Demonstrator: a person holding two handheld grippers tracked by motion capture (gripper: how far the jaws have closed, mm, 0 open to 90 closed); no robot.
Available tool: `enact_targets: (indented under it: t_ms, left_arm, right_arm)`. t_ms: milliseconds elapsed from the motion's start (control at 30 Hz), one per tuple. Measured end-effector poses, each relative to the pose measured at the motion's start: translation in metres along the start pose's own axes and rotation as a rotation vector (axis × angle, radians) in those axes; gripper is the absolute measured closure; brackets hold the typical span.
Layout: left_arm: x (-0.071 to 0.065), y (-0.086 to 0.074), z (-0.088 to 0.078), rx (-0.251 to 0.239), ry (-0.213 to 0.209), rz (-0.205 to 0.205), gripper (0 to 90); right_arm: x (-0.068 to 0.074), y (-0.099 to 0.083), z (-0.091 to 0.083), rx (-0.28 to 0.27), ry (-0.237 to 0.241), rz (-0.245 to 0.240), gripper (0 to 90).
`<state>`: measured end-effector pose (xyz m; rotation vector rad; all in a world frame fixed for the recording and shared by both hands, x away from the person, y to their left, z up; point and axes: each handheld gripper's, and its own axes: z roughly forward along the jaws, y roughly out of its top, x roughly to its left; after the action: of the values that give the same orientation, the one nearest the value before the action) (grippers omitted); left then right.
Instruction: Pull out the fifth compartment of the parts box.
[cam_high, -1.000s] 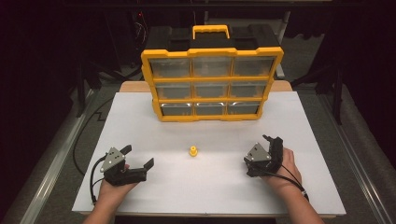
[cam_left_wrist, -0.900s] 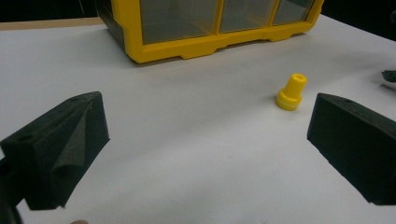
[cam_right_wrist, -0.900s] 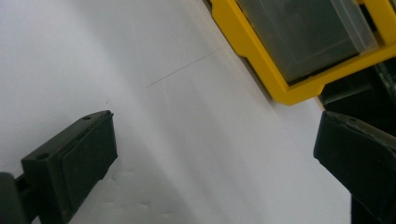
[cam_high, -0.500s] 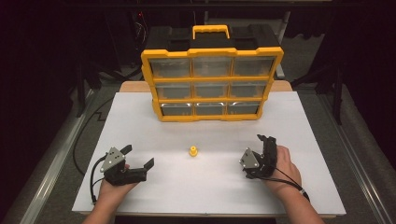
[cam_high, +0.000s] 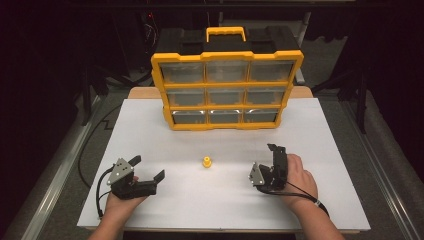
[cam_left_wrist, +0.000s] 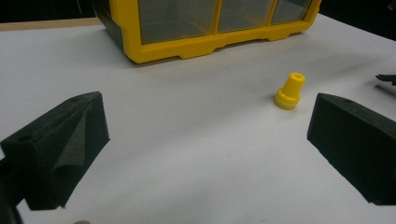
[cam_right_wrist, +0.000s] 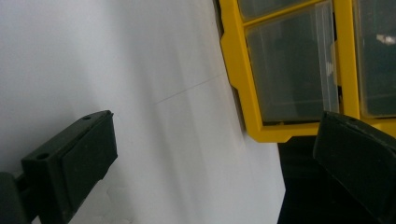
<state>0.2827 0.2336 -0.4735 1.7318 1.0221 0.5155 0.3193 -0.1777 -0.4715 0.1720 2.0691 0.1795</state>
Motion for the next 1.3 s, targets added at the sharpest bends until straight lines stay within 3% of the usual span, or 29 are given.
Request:
enact_targets:
  t_ms: [300,367,567,667,967,1000,1067,1200,1300]
  left_arm:
    - [-0.002,0.000,0.000,-0.001,0.000,0.009,0.2]
    - [-0.002,-0.001,0.000,-0.002,0.002,0.013,0.1]
    - [-0.002,-0.001,0.001,-0.010,-0.004,0.019,0.1]
    - [-0.002,-0.001,0.001,-0.009,-0.004,0.012,0.1]
    - [-0.001,-0.001,0.001,-0.012,-0.011,0.012,0.1]
    - [-0.001,-0.001,0.002,-0.017,-0.013,0.013,0.1]
    - [-0.001,-0.001,0.002,-0.019,-0.017,0.017,0.1]
    - [-0.001,-0.001,0.002,-0.018,-0.022,0.016,0.2]
    - [-0.002,-0.001,0.001,-0.011,-0.015,0.015,0.1]
  right_arm:
    - [0.004,0.012,0.003,0.013,-0.022,-0.097,0.1]
    - [0.006,0.015,0.004,0.016,-0.026,-0.088,0.2]
    - [0.006,0.026,0.009,0.013,-0.057,-0.141,1.7]
    - [0.008,0.030,0.011,0.024,-0.052,-0.145,3.8]
    - [0.004,0.042,0.018,0.012,-0.118,-0.145,16.3]
    - [0.006,0.042,0.020,0.014,-0.124,-0.122,17.0]
    - [0.004,0.044,0.022,0.012,-0.138,-0.145,19.4]
    - [0.001,0.050,0.025,0.008,-0.164,-0.135,23.1]
    - [-0.003,0.055,0.027,0.007,-0.161,-0.130,26.0]
